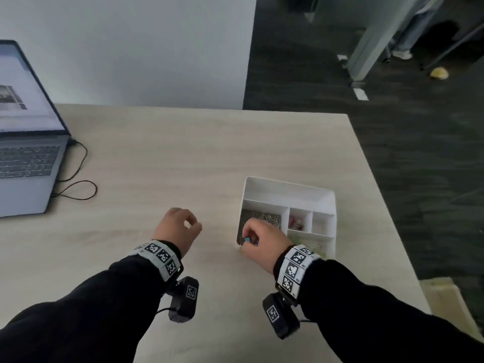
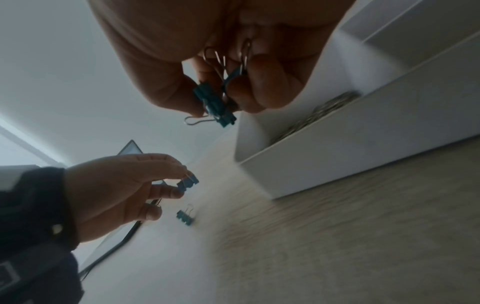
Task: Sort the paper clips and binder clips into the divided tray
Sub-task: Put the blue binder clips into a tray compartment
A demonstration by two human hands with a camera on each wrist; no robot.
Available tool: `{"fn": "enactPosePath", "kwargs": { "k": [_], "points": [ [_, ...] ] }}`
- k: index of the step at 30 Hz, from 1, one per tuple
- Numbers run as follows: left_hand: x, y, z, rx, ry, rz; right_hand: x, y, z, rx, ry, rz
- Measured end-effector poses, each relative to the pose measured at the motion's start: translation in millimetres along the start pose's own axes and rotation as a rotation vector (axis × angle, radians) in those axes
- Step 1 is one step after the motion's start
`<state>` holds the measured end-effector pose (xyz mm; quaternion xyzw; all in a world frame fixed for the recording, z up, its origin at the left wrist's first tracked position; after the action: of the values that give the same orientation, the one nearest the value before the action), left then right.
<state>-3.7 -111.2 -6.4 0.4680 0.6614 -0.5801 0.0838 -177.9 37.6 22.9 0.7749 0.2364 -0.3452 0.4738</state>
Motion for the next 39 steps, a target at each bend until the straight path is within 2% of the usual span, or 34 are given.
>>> {"fn": "enactPosePath", "kwargs": {
  "k": [4, 8, 15, 20, 25, 30, 33, 36, 39],
  "points": [
    [28, -47, -7, 0.107, 0.048, -0.024, -20, -30, -19, 0.016, -0.065, 0.032],
    [66, -103, -19, 0.169, 0.16, -0.102, -44, -66, -39, 0.087, -0.107, 0.071],
    [137, -173, -29, 0.177, 0.296, -0.143, -81, -132, -74, 0.243, -0.189, 0.14],
    [167, -194, -23, 0.186, 0.329, -0.119, -91, -163, -88, 0.285, -0.213, 0.165],
    [159, -179, -19, 0.159, 0.257, -0.095, -95, -168, -81, 0.274, -0.243, 0.181],
    [105, -133, -12, 0.223, 0.035, 0.07, -94, -145, -46, 0.208, -0.271, 0.222],
    [68, -88, -9, 0.052, -0.044, 0.129, -93, -120, -18, 0.134, -0.276, 0.205],
    [37, -43, -8, -0.167, -0.038, 0.204, -90, -95, 10, 0.108, -0.256, 0.205],
    [15, -7, -10, -0.283, -0.028, 0.256, -85, -76, 37, 0.083, -0.26, 0.144]
  ]
}}
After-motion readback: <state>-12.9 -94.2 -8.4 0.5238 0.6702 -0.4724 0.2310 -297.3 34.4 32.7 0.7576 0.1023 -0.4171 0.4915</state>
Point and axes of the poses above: each hand's wrist, its own z-axis towards the middle knuckle, its own x-axis out of the palm, y = z × x, the point moved 1 cm from there along z, towards the middle knuckle, and after that the axes turned 8 degrees about -z, right-handed, at the moved point
